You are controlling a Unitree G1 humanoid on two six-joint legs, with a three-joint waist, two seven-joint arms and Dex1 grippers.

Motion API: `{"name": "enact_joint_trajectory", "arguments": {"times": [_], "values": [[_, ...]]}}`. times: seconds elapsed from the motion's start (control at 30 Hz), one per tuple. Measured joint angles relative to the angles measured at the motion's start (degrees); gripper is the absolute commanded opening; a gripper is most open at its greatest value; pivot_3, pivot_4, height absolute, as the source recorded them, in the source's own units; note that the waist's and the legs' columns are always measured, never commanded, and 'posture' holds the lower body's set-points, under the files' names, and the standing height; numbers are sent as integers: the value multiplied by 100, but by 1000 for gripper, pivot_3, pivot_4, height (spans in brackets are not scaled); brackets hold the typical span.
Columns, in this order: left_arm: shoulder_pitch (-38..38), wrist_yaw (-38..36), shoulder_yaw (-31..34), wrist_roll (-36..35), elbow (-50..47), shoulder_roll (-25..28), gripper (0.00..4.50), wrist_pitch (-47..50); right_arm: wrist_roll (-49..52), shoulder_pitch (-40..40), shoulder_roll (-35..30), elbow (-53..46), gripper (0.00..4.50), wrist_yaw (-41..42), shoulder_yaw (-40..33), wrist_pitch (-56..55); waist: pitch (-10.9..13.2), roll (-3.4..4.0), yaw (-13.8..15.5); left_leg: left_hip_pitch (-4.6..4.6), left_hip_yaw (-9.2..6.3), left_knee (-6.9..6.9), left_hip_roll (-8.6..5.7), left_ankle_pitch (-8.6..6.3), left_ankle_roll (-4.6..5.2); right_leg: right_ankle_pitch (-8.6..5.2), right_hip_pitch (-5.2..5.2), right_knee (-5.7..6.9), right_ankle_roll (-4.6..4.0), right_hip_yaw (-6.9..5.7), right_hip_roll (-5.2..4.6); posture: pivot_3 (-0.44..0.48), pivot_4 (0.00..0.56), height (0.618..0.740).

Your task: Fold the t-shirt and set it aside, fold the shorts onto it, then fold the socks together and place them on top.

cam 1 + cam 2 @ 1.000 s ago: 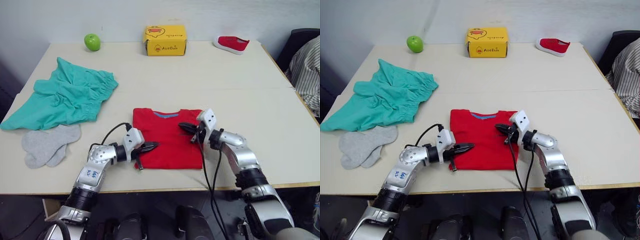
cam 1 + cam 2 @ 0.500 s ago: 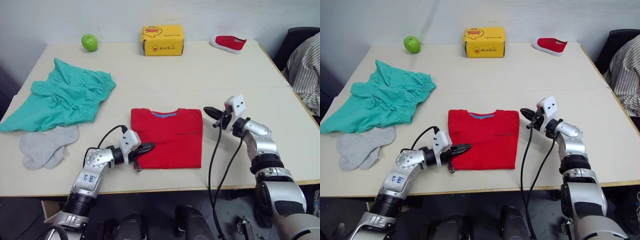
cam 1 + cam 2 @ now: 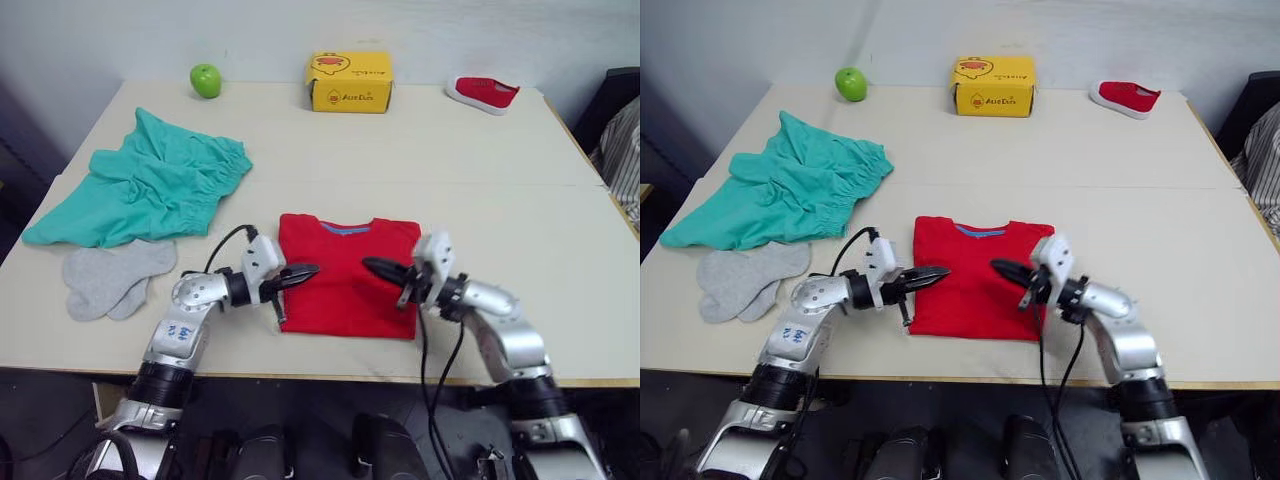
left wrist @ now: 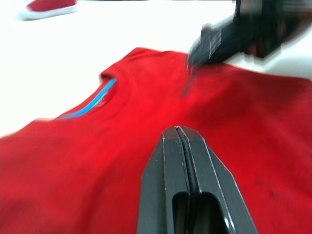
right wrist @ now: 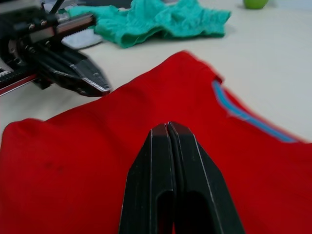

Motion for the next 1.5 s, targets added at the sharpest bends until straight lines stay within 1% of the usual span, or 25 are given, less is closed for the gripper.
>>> {"name": "enact_joint_trajectory", "arguments": {"times": [0.1, 0.17, 0.27, 0.4, 0.47, 0.5, 0.57, 0.67, 0.73, 0.8, 0.9, 0.93, 1.0, 1.13, 1.2, 1.3, 1.5], "values": [[-38, 103, -202, 219, 403, -123, 0, -16, -211, -23, 121, 318, 36, -298, 1, -189, 1, -1, -3, 0, 12, 1, -1, -2, 4, 0, -9, 3, 1, 11, 1, 0, 150, 740], [-82, 249, -218, 349, 657, -199, 0, -54, -351, -131, 94, 757, 36, -439, -69, -494, 0, -1, -15, 2, 15, 0, 0, -2, 4, 0, -8, 3, 1, 15, 3, 0, 150, 740], [-164, 442, -235, 484, 749, -240, 0, -96, -417, -475, 30, 1421, 36, -631, -295, -770, -1, -3, -19, 11, 17, 7, 1, -2, 6, 2, -3, 7, 3, 21, 1, 0, 150, 740], [-143, 451, -201, 496, 752, -202, 0, -169, -382, -737, -380, 2120, 36, -715, -730, -867, -1, -2, -15, 11, 18, 9, 2, -3, 8, 2, -3, 7, 3, 24, 0, 0, 150, 740], [-76, 351, -152, 430, 735, -115, 0, -253, -180, -757, -681, 2293, 36, -528, -1001, -669, -1, -2, -19, 10, 19, 8, 2, -3, 8, 2, -3, 6, 3, 24, 1, 0, 150, 740], [-35, 260, -110, 388, 731, -47, 0, -312, 61, -721, -829, 2281, 193, -318, -1156, -384, -1, -2, -24, 10, 20, 6, 3, -3, 8, 2, -5, 5, 3, 25, 1, 0, 150, 740], [62, 56, -13, 270, 733, 81, 0, -407, 795, -593, -1239, 2026, 659, 257, -1411, 747, -1, -1, -38, 9, 19, 5, 5, -5, 10, 2, -5, 4, 3, 27, 1, 0, 150, 740], [128, -224, 106, 79, 738, 168, 0, -478, 1614, -540, -1905, 1567, 1671, 875, -1437, 2685, -1, -1, -54, 8, 17, 11, 11, -9, 14, 2, -5, 1, 2, 26, -1, 0, 150, 740], [121, -314, 113, -12, 738, 165, 0, -507, 1868, -568, -2082, 1434, 2369, 1002, -1382, 3553, -1, -1, -63, 8, 16, 14, 14, -13, 11, 2, -5, 1, 1, 26, -1, 0, 150, 740], [115, -352, 117, -19, 756, 166, 0, -554, 2023, -649, -2221, 1418, 3110, 1122, -1164, 4381, -1, -1, -63, 7, 18, 13, 14, -16, 9, 0, -8, 1, -1, 26, -3, 0, 150, 740], [53, -350, 120, -16, 829, 163, 0, -603, 2112, -1022, -2261, 1402, 4207, 1159, -1010, 5194, -1, -2, -65, 7, 21, 16, 15, -19, 8, 0, -10, 2, 0, 23, -1, 0, 150, 740], [48, -344, 125, -15, 848, 163, 0, -612, 2107, -1124, -2251, 1398, 4480, 1153, -932, 5319, -1, -1, -66, 8, 22, 16, 15, -21, 7, 0, -10, 2, 0, 23, 0, 0, 150, 740], [48, -296, 131, -5, 899, 160, 0, -615, 2066, -1379, -2127, 1359, 4480, 1066, -731, 5577, -6, -8, -77, 8, 24, 17, 18, -22, 5, 0, -10, 2, 0, 23, 2, 0, 150, 740], [55, -232, 105, 40, 935, 125, 0, -649, 1974, -1698, -1547, 1356, 4480, 859, -580, 5794, -14, -23, -96, 10, 29, 19, 29, -26, -4, -1, -10, 5, -2, 22, 12, 0, 150, 740], [59, -220, 96, 65, 935, 114, 0, -680, 1952, -1795, -1378, 1284, 4480, 823, -422, 5831, -15, -24, -94, 10, 29, 19, 31, -26, -5, -1, -10, 5, -3, 21, 13, 0, 150, 740], [98, -182, 97, 107, 934, 117, 0, -706, 1834, -1890, -1196, 1303, 3831, 734, -326, 5859, -22, -31, -91, 11, 30, 19, 30, -28, -5, -1, -10, 4, -4, 22, 13, 0, 150, 740], [315, -329, 126, 30, 783, 223, 0, -749, 1632, -1866, -1115, 1467, 1678, 612, -308, 5734, -30, -32, -84, 11, 30, 18, 32, -33, -6, -4, -10, 3, -7, 22, 14, 0, 150, 740]]}}
